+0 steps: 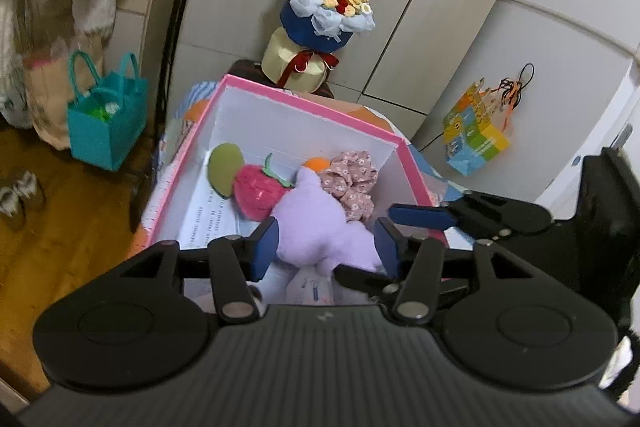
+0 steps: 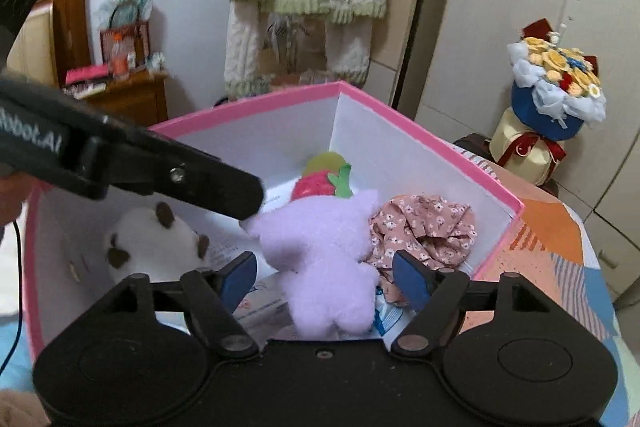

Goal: Organize soft objects

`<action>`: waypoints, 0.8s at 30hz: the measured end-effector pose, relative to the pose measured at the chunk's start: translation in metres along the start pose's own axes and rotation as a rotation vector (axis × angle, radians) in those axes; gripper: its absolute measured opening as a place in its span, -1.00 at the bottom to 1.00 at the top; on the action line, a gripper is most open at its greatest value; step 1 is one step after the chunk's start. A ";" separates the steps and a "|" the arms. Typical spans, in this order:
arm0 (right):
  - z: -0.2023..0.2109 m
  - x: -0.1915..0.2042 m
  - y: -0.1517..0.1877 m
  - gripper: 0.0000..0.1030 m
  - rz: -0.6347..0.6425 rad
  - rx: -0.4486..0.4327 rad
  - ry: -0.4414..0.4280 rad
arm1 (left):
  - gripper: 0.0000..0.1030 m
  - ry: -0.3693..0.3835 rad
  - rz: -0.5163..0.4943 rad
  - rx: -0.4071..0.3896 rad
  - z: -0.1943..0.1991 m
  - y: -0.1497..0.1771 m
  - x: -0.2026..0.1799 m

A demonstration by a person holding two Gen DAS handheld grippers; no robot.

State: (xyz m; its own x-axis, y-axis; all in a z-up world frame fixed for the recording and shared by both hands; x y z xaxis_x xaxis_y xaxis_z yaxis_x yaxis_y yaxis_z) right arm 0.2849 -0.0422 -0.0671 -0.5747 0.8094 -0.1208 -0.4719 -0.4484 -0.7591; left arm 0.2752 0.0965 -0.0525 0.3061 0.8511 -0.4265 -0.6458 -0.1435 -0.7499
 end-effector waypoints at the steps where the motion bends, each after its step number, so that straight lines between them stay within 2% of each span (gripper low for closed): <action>1: 0.004 -0.001 0.001 0.52 -0.024 -0.013 -0.004 | 0.05 -0.001 -0.009 0.002 0.002 0.001 -0.002; 7: 0.034 -0.002 0.005 0.54 -0.164 -0.077 -0.072 | 0.09 -0.024 -0.048 -0.005 0.015 0.006 -0.012; 10: 0.050 -0.002 0.013 0.54 -0.167 -0.096 -0.015 | 0.17 -0.028 -0.072 -0.016 0.027 0.010 -0.020; 12: 0.064 -0.003 0.018 0.54 -0.180 -0.114 -0.006 | 0.34 -0.015 -0.116 -0.017 0.035 0.014 -0.029; 14: 0.081 -0.006 0.025 0.54 -0.218 -0.135 -0.014 | 0.37 -0.013 -0.162 -0.027 0.044 0.017 -0.037; 17: 0.100 -0.012 0.032 0.54 -0.282 -0.151 -0.001 | 0.54 -0.009 -0.207 -0.053 0.055 0.020 -0.051; 20: 0.112 -0.017 0.042 0.55 -0.325 -0.148 0.054 | 0.66 0.001 -0.224 -0.062 0.063 0.025 -0.062; 24: 0.126 -0.022 0.053 0.60 -0.366 -0.153 0.104 | 0.69 -0.009 -0.286 -0.048 0.069 0.034 -0.077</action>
State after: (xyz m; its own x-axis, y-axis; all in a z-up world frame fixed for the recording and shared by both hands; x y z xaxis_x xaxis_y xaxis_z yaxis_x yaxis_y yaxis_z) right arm 0.1885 -0.1310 -0.0240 -0.3128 0.9427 0.1162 -0.5233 -0.0689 -0.8493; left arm 0.1814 0.0614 -0.0098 0.4646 0.8650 -0.1894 -0.4998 0.0796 -0.8625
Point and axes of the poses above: each gripper's, at about its wrist camera, not at the fingertips, and z roughly against the way its jaws point, x to its left, y to its underside, the point moved 7 cm from there along -z, roughly the way its jaws point, and after that the axes turned 5 degrees about y, right-handed, at the moved point
